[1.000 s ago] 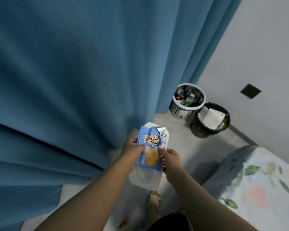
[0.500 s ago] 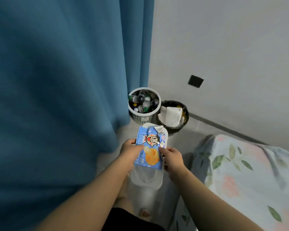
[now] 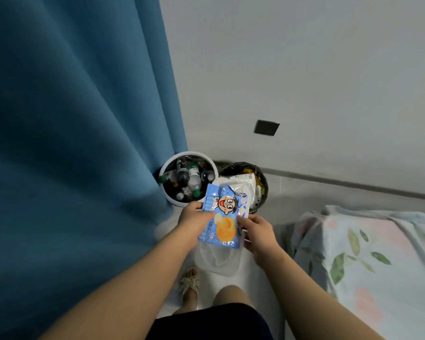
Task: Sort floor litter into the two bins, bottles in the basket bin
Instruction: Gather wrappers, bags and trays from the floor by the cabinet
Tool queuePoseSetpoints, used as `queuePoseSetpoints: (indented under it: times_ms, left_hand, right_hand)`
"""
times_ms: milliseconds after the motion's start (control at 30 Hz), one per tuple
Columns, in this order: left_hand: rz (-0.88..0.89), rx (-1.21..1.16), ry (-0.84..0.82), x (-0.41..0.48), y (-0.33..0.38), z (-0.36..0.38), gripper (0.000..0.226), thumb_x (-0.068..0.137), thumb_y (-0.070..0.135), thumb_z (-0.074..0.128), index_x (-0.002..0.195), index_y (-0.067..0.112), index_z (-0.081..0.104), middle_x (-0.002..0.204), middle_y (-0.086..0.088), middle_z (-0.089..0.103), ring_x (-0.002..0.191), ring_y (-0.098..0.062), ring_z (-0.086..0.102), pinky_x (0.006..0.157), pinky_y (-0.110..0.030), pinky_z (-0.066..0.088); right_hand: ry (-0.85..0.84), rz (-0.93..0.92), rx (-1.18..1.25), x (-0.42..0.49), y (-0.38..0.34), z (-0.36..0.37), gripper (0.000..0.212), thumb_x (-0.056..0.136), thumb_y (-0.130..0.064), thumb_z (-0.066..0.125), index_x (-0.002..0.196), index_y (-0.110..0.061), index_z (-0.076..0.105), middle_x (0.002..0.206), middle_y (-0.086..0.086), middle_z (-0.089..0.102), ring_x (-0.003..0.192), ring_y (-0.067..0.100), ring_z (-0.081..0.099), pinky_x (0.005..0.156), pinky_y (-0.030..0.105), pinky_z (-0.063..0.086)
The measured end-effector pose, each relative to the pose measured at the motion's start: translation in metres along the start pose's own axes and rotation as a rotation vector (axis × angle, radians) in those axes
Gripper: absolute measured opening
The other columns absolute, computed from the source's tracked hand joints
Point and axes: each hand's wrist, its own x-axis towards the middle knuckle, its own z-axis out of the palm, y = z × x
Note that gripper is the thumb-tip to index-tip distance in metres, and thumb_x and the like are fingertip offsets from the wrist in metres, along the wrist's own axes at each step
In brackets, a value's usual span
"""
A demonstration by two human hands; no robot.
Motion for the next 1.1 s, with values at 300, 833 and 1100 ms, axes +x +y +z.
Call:
queuePoseSetpoints:
  times_ms: [300,833,1100]
  left_hand:
    - [-0.061,0.106,-0.024,0.087,0.048,0.057,0.015,0.086,0.004,0.061,0.099,0.011,0.057,0.085,-0.004,0.061,0.078,-0.020,0.058,0.063,-0.024,0.046]
    - [-0.283,0.217,0.073,0.280,0.013,0.114,0.007,0.086,0.018,0.055,0.082,0.022,0.054,0.109,-0.019,0.062,0.106,-0.037,0.059,0.088,-0.045,0.050]
    - [-0.257,0.207,-0.010,0.348,-0.051,0.130,0.012,0.089,0.021,0.054,0.079,0.028,0.051,0.108,-0.006,0.061,0.105,-0.027,0.061,0.095,-0.039,0.049]
  right_hand:
    - [0.008,0.091,-0.011,0.103,-0.051,-0.025,0.006,0.089,-0.013,0.062,0.090,-0.008,0.058,0.088,0.009,0.068,0.073,0.019,0.066,0.058,0.029,0.051]
    - [0.137,-0.172,-0.909,0.317,-0.091,-0.045,0.014,0.086,-0.022,0.056,0.087,-0.010,0.047,0.080,0.009,0.058,0.077,0.030,0.060,0.067,0.042,0.050]
    - [0.172,-0.695,-1.476,0.402,-0.032,-0.006,0.010,0.083,-0.005,0.055,0.084,-0.011,0.047,0.073,0.003,0.046,0.054,0.023,0.038,0.043,0.020,0.017]
